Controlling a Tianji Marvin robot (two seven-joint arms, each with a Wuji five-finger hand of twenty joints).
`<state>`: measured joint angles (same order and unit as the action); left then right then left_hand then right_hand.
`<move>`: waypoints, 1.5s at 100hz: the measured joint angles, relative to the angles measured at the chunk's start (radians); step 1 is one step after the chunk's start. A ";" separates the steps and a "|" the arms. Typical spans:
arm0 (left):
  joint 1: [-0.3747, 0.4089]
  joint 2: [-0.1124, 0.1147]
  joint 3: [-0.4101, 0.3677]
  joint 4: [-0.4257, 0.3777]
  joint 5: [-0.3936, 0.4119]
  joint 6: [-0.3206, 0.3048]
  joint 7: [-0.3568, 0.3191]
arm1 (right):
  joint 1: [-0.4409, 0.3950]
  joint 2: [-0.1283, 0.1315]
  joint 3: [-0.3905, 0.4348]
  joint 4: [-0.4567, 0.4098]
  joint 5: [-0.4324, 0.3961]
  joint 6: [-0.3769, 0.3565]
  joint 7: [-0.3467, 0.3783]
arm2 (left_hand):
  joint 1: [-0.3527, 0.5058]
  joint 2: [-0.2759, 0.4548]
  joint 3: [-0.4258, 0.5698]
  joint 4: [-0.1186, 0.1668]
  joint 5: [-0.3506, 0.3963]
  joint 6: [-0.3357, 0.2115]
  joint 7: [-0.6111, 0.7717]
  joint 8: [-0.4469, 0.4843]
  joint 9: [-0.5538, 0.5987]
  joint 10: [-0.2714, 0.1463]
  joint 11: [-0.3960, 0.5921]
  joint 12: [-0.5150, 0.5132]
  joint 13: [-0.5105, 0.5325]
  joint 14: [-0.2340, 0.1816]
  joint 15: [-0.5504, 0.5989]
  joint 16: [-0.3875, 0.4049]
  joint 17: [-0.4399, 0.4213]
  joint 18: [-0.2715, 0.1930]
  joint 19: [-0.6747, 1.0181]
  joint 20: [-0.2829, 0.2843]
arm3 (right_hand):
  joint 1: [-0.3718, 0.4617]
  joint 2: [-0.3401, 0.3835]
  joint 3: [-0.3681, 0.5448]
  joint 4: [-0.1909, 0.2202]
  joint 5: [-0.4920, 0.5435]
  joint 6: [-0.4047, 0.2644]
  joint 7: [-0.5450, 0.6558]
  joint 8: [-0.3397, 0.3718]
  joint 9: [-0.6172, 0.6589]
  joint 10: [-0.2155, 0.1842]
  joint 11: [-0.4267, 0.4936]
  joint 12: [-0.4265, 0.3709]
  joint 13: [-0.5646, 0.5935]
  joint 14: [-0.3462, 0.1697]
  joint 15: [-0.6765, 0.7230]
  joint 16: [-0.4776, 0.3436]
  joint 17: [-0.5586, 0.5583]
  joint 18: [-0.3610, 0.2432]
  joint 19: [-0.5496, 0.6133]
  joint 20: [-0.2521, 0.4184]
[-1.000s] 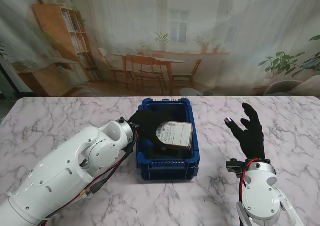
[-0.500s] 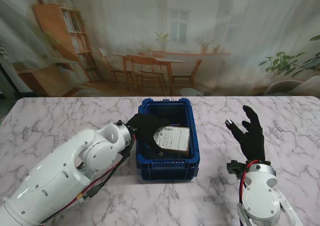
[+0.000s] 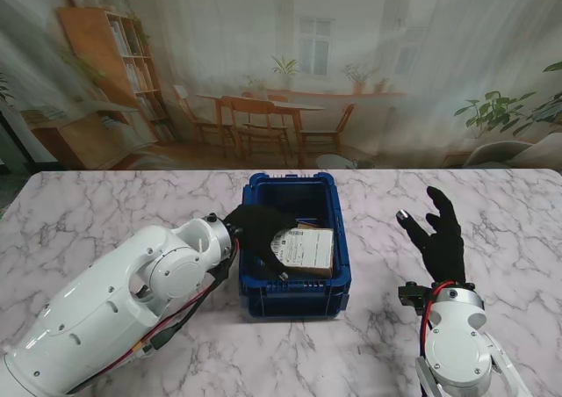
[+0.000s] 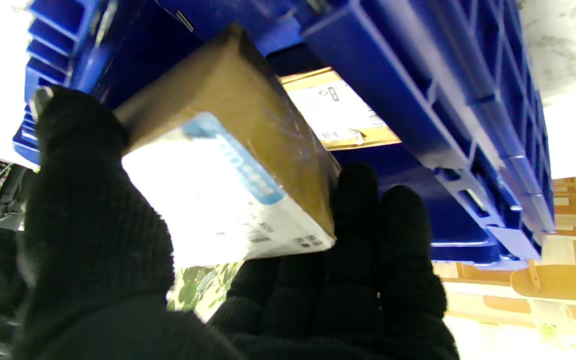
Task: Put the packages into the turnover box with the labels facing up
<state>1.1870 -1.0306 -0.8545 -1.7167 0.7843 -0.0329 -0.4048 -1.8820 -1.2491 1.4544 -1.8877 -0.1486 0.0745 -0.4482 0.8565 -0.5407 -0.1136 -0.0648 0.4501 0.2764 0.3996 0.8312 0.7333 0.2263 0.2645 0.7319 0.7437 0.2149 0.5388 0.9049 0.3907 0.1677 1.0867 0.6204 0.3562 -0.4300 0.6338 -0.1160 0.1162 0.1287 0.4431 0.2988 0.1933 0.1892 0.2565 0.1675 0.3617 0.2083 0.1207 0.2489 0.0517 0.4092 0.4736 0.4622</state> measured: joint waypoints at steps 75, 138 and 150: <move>-0.025 0.001 0.019 0.037 0.024 -0.016 -0.006 | 0.012 -0.002 0.000 0.013 -0.004 0.018 -0.007 | -0.079 0.254 0.006 0.000 -0.038 0.013 -0.276 -0.312 -0.205 -0.013 -0.105 -0.357 -0.199 0.027 -0.227 -0.298 -0.134 -0.003 -0.214 -0.080 | 0.016 0.000 -0.005 0.000 0.000 0.000 -0.013 0.000 0.000 0.000 -0.015 -0.010 -0.005 0.000 0.000 0.000 0.000 -0.003 -0.017 0.023; -0.037 0.004 0.020 0.075 0.033 -0.042 -0.020 | 0.017 -0.001 -0.002 0.021 -0.016 0.024 -0.001 | -0.239 0.340 0.081 0.024 -0.253 -0.076 -0.393 -0.505 -0.534 0.010 -0.267 -0.620 -0.408 0.072 -0.342 -0.523 -0.237 -0.009 -0.406 -0.225 | 0.042 -0.001 0.001 0.004 0.000 0.000 -0.025 0.005 0.000 0.000 -0.024 -0.010 -0.012 0.000 0.000 0.000 -0.001 -0.005 -0.028 0.037; -0.018 0.005 -0.001 0.060 0.044 -0.049 -0.016 | 0.018 -0.001 -0.003 0.022 -0.016 0.025 0.001 | -0.239 0.351 0.081 0.024 -0.253 -0.076 -0.393 -0.505 -0.533 0.010 -0.266 -0.620 -0.408 0.073 -0.342 -0.523 -0.237 -0.001 -0.406 -0.225 | 0.042 -0.001 0.001 0.004 0.000 0.000 -0.025 0.015 0.000 0.000 -0.024 -0.011 -0.012 0.000 0.000 0.000 -0.001 -0.005 -0.028 0.038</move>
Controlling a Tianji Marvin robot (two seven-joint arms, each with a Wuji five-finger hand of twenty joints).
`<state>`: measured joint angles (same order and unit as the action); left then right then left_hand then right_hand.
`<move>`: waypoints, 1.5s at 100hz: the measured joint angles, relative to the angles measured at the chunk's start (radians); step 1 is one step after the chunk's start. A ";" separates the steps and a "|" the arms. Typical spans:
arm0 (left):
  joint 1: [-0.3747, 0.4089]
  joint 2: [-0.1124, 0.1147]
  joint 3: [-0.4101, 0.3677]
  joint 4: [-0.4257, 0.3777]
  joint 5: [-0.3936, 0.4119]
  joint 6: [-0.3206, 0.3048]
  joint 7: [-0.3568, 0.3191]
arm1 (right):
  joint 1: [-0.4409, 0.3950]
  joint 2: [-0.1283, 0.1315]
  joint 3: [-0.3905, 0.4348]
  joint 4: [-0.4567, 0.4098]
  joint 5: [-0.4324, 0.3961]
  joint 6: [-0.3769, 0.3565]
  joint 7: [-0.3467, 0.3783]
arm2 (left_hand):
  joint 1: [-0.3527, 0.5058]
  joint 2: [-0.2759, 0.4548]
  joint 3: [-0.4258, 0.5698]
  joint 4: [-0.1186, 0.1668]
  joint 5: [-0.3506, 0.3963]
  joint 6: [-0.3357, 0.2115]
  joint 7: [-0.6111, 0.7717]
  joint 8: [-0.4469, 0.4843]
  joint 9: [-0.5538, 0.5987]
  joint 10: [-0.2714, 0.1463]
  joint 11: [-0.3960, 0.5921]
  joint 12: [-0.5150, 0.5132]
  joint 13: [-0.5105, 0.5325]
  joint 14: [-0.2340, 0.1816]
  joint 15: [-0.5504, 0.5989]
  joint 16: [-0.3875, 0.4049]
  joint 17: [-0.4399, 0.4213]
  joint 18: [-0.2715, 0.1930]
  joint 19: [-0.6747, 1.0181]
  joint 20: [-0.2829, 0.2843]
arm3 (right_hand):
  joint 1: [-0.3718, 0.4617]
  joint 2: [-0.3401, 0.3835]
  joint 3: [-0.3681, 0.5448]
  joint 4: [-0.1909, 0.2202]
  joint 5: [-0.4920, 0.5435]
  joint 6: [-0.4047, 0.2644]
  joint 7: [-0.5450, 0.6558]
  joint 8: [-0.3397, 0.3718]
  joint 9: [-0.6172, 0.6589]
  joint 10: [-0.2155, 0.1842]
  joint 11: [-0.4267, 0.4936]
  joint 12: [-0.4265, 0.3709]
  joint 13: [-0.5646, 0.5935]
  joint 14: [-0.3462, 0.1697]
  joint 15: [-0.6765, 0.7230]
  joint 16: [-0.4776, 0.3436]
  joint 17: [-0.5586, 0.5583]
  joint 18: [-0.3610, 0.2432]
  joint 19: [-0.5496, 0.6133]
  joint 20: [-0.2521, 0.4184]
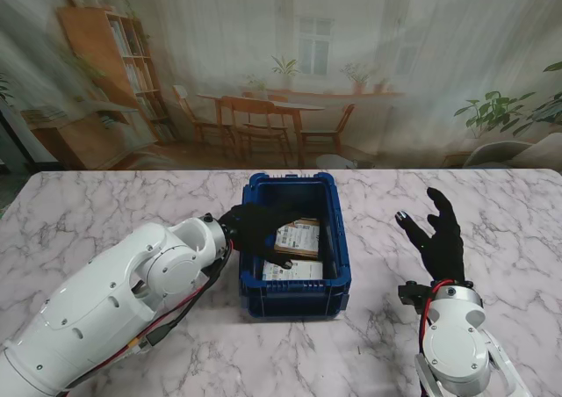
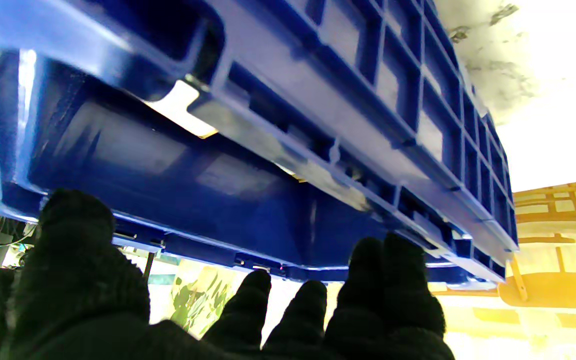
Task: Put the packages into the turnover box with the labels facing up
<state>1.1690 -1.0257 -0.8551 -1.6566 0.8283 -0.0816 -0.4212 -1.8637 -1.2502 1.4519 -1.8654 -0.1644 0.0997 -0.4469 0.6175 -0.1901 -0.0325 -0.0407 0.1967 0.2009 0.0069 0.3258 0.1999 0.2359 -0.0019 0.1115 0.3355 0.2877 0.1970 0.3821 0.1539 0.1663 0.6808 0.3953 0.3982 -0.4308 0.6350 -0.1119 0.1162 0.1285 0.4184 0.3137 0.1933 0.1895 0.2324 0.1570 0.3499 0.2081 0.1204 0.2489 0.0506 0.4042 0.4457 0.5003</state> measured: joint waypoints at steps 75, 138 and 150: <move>0.274 -0.037 -0.372 -0.213 0.012 -0.054 0.253 | 0.006 0.019 0.002 0.002 -0.049 -0.073 0.065 | 0.166 0.087 -0.007 0.001 0.319 -0.006 0.186 0.130 0.337 -0.023 0.103 0.178 0.109 -0.004 0.019 0.039 -0.013 0.112 -0.001 0.016 | 0.000 0.000 0.000 0.000 0.176 -0.177 0.091 0.014 0.016 -0.093 0.154 0.065 0.001 -0.013 -0.025 0.000 0.012 -0.002 -0.021 0.022; 0.519 -0.124 -0.506 -0.091 -0.197 -0.189 0.794 | 0.082 0.059 -0.058 0.041 -0.104 -0.339 0.170 | 0.194 0.127 -0.010 0.005 0.346 -0.007 0.249 0.299 0.427 -0.050 0.229 0.319 0.196 -0.023 0.077 0.149 0.004 0.137 0.066 0.100 | 0.009 0.016 -0.015 0.000 0.431 -0.267 0.165 -0.002 0.391 -0.222 0.193 0.085 0.205 -0.065 -0.005 0.000 0.109 -0.004 0.166 -0.011; 0.484 -0.134 -0.467 0.018 -0.266 -0.197 0.801 | 0.114 0.059 -0.065 0.128 -0.169 -0.385 0.154 | 0.200 0.127 -0.010 0.011 0.357 -0.007 0.258 0.298 0.448 -0.055 0.266 0.356 0.216 -0.024 0.090 0.169 -0.002 0.138 0.077 0.104 | 0.007 0.016 -0.014 0.000 0.432 -0.267 0.165 -0.003 0.405 -0.228 0.193 0.091 0.211 -0.072 -0.005 0.000 0.109 -0.004 0.218 -0.072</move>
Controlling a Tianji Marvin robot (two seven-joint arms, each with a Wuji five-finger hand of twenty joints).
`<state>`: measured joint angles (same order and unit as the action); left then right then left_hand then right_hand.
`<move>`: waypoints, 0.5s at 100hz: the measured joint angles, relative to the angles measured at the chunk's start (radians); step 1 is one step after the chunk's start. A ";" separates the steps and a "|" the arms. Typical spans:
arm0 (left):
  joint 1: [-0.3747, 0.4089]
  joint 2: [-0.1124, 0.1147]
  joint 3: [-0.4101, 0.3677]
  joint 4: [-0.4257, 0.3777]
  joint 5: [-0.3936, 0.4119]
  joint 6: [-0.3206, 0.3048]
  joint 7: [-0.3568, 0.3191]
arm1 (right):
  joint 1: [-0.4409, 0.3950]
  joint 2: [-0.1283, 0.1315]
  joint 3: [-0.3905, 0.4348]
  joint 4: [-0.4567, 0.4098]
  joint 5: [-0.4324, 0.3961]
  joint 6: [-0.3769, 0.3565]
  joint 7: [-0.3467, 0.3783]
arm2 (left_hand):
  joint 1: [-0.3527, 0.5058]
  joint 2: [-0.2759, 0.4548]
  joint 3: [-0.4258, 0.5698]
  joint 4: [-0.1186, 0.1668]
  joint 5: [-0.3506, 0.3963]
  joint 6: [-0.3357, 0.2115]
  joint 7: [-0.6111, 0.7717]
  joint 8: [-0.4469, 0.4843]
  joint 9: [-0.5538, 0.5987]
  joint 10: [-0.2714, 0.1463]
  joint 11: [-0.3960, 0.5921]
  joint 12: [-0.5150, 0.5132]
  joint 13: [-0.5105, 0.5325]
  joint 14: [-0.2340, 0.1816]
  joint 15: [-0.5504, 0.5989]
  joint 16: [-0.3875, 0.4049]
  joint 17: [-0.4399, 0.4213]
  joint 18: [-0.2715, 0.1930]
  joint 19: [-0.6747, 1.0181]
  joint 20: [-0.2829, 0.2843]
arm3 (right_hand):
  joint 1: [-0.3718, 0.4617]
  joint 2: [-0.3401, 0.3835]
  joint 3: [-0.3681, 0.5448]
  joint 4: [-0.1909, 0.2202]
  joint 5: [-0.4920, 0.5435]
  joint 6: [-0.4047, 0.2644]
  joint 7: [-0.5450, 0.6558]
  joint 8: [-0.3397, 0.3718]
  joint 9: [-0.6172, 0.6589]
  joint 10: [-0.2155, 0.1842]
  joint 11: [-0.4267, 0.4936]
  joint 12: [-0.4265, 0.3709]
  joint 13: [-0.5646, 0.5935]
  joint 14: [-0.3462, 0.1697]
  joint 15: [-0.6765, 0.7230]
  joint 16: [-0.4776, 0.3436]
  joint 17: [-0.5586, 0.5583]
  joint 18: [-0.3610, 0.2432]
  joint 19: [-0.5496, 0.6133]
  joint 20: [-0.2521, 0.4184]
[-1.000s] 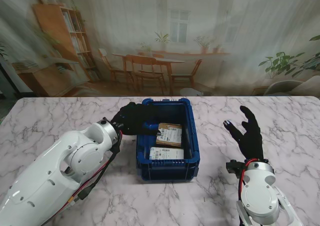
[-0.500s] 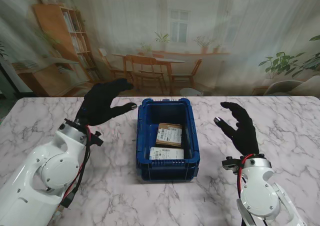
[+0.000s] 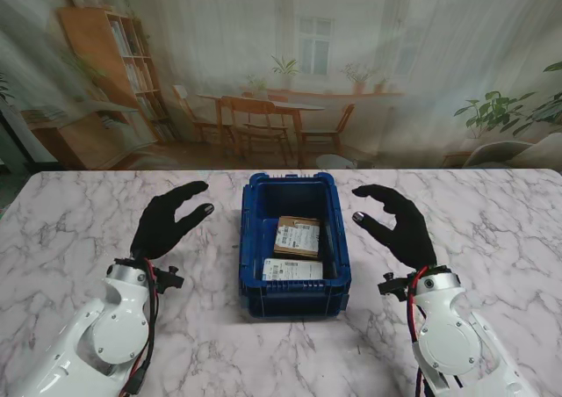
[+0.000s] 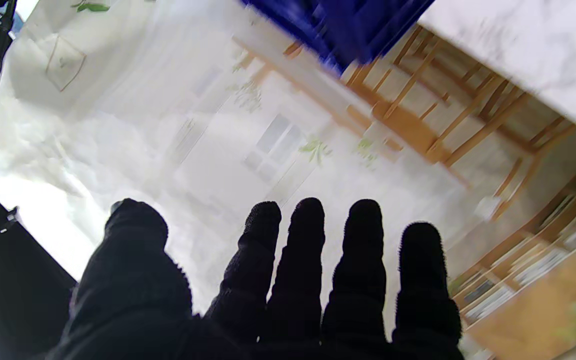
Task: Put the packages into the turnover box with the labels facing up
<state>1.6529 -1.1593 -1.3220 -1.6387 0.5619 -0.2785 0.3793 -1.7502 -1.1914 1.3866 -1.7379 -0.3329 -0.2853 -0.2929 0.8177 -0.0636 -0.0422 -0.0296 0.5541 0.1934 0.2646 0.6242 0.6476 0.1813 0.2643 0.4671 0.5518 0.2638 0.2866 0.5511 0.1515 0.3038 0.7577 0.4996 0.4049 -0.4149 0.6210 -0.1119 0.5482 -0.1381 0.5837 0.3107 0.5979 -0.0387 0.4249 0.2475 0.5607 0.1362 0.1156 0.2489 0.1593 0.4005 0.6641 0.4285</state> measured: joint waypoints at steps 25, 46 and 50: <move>-0.029 -0.003 0.017 0.056 -0.017 0.050 -0.093 | 0.028 -0.004 -0.026 0.075 0.098 0.029 -0.010 | 0.020 0.012 0.012 0.000 0.000 0.002 0.007 -0.010 0.000 0.000 0.000 0.002 0.001 0.003 0.000 0.005 -0.014 0.014 0.000 0.021 | 0.000 0.018 0.006 0.000 0.019 0.006 0.000 -0.010 0.000 0.014 -0.002 0.000 0.000 0.000 0.000 0.000 -0.016 0.000 0.004 -0.012; -0.024 0.003 0.008 0.048 0.039 0.024 -0.076 | 0.046 -0.007 -0.032 0.096 0.126 0.033 0.021 | 0.020 0.013 0.012 0.000 0.000 0.002 0.007 -0.024 0.000 0.000 0.000 0.002 0.001 0.003 0.001 0.005 -0.016 0.014 0.000 0.021 | 0.000 0.018 0.006 0.000 0.019 0.038 -0.001 -0.011 0.000 0.038 -0.011 0.000 0.000 0.000 0.000 0.000 -0.024 0.000 0.004 -0.022; -0.028 0.005 0.006 0.052 0.042 0.020 -0.083 | 0.055 -0.007 -0.035 0.103 0.144 0.033 0.023 | 0.020 0.013 0.012 0.000 0.000 0.002 0.007 -0.025 0.000 0.000 0.000 0.002 0.001 0.003 0.001 0.005 -0.016 0.014 0.000 0.021 | 0.000 0.018 0.006 0.000 0.019 0.039 -0.001 -0.011 0.000 0.038 -0.011 0.000 0.000 0.000 0.000 0.000 -0.024 0.000 0.004 -0.022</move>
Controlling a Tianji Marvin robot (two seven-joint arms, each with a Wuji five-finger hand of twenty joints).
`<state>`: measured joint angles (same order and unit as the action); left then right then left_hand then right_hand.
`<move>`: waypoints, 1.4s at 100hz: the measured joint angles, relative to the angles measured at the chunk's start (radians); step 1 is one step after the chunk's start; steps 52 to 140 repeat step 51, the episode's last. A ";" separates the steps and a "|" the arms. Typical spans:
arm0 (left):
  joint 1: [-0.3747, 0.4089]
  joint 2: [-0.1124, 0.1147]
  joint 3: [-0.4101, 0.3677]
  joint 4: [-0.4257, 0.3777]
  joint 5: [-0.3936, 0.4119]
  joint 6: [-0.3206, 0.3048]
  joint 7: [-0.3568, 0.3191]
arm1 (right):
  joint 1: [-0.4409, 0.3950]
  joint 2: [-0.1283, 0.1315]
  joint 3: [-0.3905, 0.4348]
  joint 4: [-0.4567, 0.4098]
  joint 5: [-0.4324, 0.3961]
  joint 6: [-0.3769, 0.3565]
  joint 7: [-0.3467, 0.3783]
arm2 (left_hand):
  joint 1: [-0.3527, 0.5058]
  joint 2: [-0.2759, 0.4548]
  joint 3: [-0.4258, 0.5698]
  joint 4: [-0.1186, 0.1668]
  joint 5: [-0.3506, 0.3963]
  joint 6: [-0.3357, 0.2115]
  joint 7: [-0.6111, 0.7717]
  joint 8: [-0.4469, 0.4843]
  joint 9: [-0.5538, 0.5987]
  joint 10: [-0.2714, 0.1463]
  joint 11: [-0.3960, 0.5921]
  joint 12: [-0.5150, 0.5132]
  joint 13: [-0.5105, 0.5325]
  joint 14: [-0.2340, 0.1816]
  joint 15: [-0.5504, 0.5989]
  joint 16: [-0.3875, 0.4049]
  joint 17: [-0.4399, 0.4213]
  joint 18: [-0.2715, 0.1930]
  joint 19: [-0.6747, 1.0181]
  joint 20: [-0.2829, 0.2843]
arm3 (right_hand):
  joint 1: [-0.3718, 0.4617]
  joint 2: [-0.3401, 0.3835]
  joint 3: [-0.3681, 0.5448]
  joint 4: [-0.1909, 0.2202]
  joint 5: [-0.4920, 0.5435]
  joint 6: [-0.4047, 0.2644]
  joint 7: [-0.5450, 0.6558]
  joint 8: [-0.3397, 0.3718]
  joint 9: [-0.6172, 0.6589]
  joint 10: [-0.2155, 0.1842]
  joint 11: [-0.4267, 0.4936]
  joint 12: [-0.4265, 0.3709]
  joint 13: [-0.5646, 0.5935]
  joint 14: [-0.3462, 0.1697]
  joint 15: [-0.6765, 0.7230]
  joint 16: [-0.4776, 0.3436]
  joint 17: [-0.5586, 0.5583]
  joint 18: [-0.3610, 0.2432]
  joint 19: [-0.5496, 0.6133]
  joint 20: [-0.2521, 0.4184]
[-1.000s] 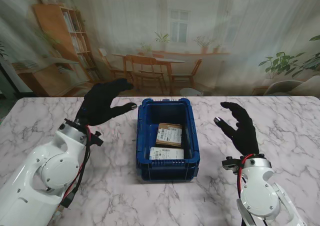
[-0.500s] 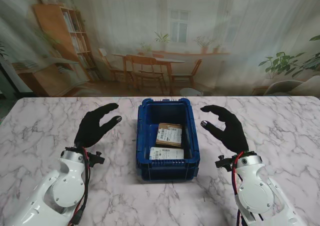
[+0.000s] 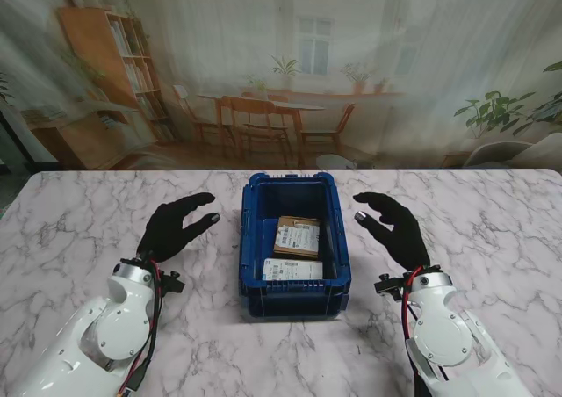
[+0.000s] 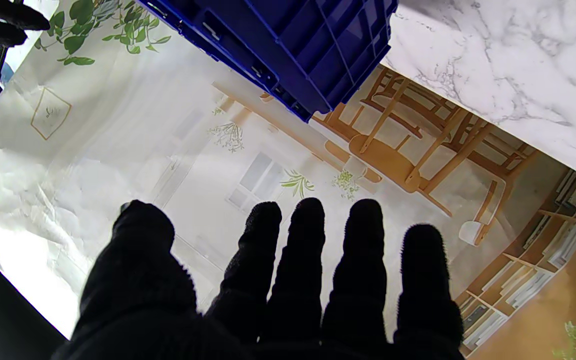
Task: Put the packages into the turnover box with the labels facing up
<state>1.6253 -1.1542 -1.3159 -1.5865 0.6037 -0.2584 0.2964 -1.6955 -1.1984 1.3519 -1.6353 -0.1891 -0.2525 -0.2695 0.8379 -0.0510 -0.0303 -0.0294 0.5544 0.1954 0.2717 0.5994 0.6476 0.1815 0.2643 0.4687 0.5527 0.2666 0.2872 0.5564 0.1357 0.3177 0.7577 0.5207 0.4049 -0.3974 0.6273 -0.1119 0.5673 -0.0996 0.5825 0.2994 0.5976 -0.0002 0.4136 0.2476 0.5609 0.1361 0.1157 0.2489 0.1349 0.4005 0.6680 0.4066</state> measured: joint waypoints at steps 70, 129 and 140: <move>-0.035 0.007 0.002 0.030 0.032 0.007 -0.007 | 0.019 -0.004 -0.002 0.011 -0.001 0.013 -0.001 | 0.000 0.000 0.000 0.000 0.000 0.001 -0.016 -0.012 0.000 0.000 0.000 0.000 -0.013 0.000 0.000 0.000 -0.009 0.000 0.000 0.000 | 0.000 0.000 0.000 0.000 -0.001 0.001 -0.001 0.000 -0.003 0.000 0.000 0.000 0.000 0.000 0.000 0.000 -0.001 0.000 0.000 -0.001; -0.035 0.007 0.002 0.030 0.032 0.007 -0.007 | 0.019 -0.004 -0.002 0.011 -0.001 0.013 -0.001 | 0.000 0.000 0.000 0.000 0.000 0.001 -0.016 -0.012 0.000 0.000 0.000 0.000 -0.013 0.000 0.000 0.000 -0.009 0.000 0.000 0.000 | 0.000 0.000 0.000 0.000 -0.001 0.001 -0.001 0.000 -0.003 0.000 0.000 0.000 0.000 0.000 0.000 0.000 -0.001 0.000 0.000 -0.001; -0.035 0.007 0.002 0.030 0.032 0.007 -0.007 | 0.019 -0.004 -0.002 0.011 -0.001 0.013 -0.001 | 0.000 0.000 0.000 0.000 0.000 0.001 -0.016 -0.012 0.000 0.000 0.000 0.000 -0.013 0.000 0.000 0.000 -0.009 0.000 0.000 0.000 | 0.000 0.000 0.000 0.000 -0.001 0.001 -0.001 0.000 -0.003 0.000 0.000 0.000 0.000 0.000 0.000 0.000 -0.001 0.000 0.000 -0.001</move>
